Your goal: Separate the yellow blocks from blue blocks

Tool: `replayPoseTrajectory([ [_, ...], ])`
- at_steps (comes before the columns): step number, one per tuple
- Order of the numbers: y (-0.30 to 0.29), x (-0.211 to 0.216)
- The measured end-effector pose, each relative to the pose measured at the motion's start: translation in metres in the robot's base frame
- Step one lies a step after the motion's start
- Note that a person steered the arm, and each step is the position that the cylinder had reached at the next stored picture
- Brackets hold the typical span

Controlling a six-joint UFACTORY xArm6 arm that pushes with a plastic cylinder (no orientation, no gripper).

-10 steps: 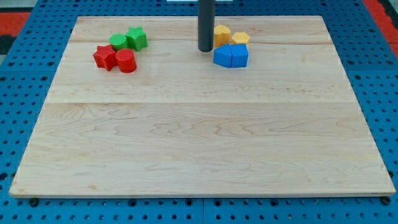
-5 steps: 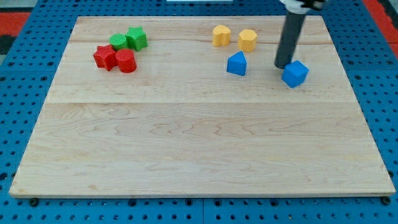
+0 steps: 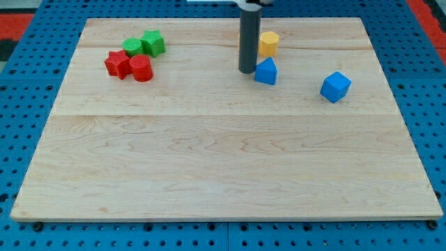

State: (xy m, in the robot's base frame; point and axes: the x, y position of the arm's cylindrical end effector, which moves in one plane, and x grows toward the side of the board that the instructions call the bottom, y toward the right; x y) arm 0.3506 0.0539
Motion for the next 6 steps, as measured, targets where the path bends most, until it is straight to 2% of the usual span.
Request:
replayPoseTrajectory([
  [1, 0.047, 0.000],
  [2, 0.046, -0.029],
  [3, 0.061, -0.018],
  [4, 0.064, 0.020],
  [6, 0.066, 0.012],
])
